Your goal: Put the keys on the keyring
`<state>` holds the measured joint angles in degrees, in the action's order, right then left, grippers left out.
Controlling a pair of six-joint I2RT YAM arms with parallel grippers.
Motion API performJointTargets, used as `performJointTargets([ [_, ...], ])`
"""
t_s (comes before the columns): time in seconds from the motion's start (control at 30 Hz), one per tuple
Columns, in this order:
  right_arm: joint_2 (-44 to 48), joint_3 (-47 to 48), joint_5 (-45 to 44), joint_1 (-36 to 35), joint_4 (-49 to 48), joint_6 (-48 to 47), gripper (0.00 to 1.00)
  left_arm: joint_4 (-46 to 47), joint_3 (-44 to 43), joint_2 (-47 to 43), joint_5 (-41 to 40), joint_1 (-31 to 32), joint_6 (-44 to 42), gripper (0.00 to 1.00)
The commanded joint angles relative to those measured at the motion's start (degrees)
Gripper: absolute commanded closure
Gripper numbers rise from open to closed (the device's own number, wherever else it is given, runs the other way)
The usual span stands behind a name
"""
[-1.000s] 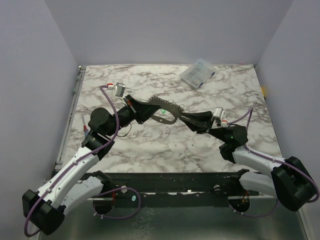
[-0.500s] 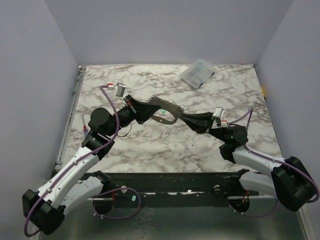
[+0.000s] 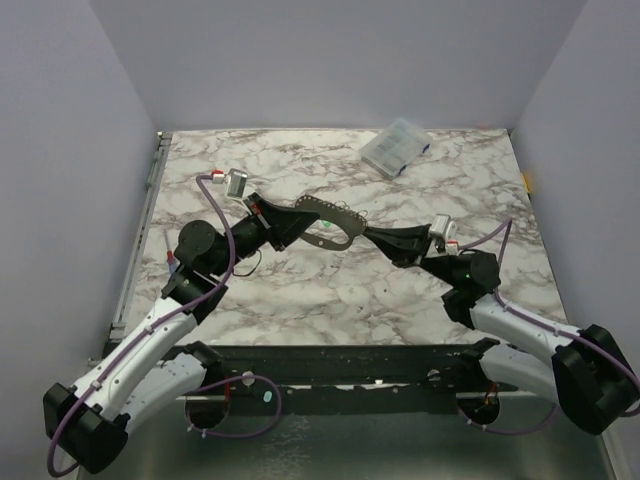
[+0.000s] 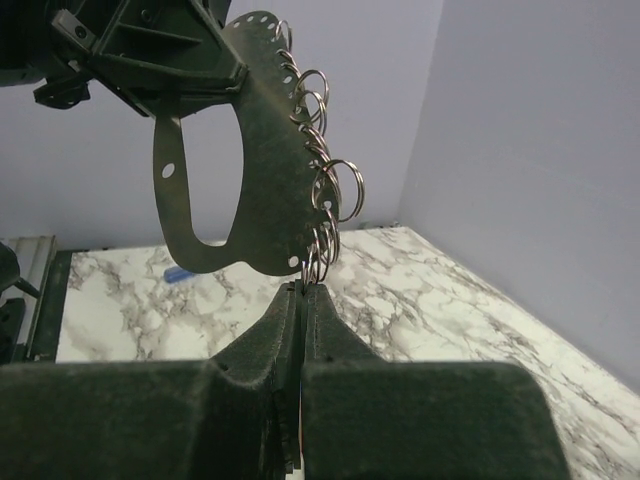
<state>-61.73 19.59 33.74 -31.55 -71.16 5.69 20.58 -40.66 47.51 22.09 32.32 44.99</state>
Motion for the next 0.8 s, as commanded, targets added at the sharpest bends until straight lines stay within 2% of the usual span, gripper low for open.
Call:
performJointTargets([
  [0.0,3.7,1.1,-2.0,-0.3,5.3,-1.3,0.99,0.2,1.2,-1.4,-2.3,-0.1,-0.7,0.99],
  [0.1,6.2,2.9,-3.6,-0.3,13.5,-1.3,0.99,-1.3,1.1,-1.7,-3.1,-0.1,-1.8,0.88],
  [0.27,10.6,6.2,-5.5,-0.3,27.5,-0.4,0.99,-8.6,-0.6,-2.7,-5.5,-0.1,-7.1,0.62],
  [0.4,13.4,8.0,-5.5,-0.3,35.7,-0.2,0.99,-17.3,-2.6,-2.8,-8.4,-0.1,-12.6,0.36],
  [0.6,14.1,12.6,-5.0,-0.4,46.0,-0.1,0.99,-28.0,-5.9,-1.7,-6.9,-0.1,-22.3,0.23],
  [0.77,14.4,14.6,-4.3,-0.4,48.8,-0.4,0.99,-40.3,-11.6,0.3,-6.8,-0.1,-33.0,0.13],
])
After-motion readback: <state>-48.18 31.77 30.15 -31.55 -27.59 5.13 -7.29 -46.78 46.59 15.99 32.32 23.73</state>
